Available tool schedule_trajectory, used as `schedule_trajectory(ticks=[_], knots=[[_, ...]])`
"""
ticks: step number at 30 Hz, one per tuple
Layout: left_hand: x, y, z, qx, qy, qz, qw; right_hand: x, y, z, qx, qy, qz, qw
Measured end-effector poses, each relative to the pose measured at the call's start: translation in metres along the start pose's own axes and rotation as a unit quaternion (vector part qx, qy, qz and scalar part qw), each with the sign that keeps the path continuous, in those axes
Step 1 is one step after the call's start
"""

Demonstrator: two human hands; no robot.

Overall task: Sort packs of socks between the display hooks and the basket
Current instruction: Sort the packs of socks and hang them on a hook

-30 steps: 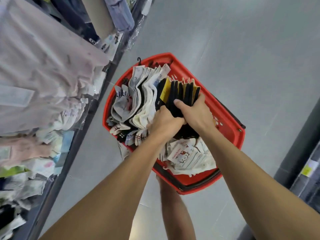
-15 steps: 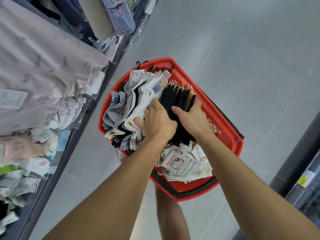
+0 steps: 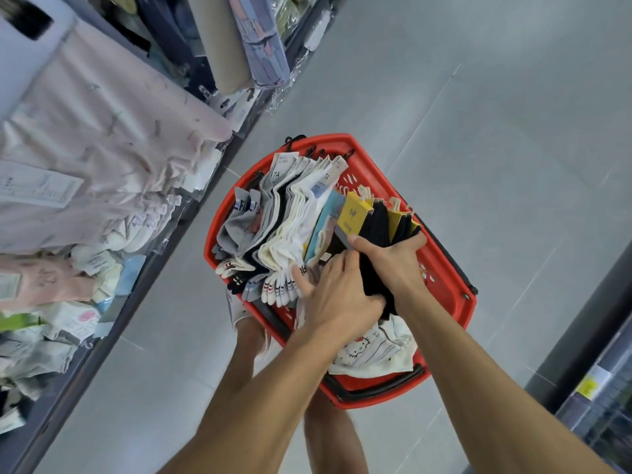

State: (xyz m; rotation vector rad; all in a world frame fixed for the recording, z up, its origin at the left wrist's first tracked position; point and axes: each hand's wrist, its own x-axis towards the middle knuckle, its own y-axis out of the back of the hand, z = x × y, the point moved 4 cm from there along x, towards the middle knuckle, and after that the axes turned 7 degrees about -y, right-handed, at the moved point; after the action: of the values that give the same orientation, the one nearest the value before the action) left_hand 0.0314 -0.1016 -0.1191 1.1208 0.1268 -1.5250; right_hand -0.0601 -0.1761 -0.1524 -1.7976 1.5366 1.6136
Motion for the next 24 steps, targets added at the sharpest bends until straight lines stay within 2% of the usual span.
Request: schedule_trajectory(ticks=[3,5,8,11,14,18,22,24], knots=[[-0.023,-0.013,0.004,0.073,-0.081,0.018,0.994,0.002,0.003,-0.002,-0.028,0.027,0.006,0.999],[-0.034,-0.019,0.005,0.069,-0.103,0.003,0.992,-0.002,0.01,-0.005,-0.069,0.05,0.01,0.996],[-0.044,-0.016,0.005,-0.045,-0.116,-0.009,0.992,-0.021,0.029,-0.013,-0.121,0.087,0.026,0.988],[-0.06,0.023,0.004,-0.248,-0.073,0.07,0.963,-0.064,0.049,-0.034,-0.112,0.153,0.015,0.982],[-0.092,0.082,0.008,-0.418,-0.034,0.122,0.899,-0.128,0.052,-0.068,-0.071,0.239,-0.068,0.966],[-0.164,0.165,0.013,-0.532,-0.06,0.079,0.841,-0.233,0.027,-0.116,-0.031,0.299,-0.215,0.929],[-0.269,0.24,0.005,-0.553,-0.093,0.116,0.82,-0.348,-0.011,-0.144,-0.055,0.302,-0.354,0.883],[-0.329,0.268,-0.009,-0.562,-0.082,0.144,0.81,-0.411,-0.03,-0.145,-0.086,0.304,-0.416,0.853]])
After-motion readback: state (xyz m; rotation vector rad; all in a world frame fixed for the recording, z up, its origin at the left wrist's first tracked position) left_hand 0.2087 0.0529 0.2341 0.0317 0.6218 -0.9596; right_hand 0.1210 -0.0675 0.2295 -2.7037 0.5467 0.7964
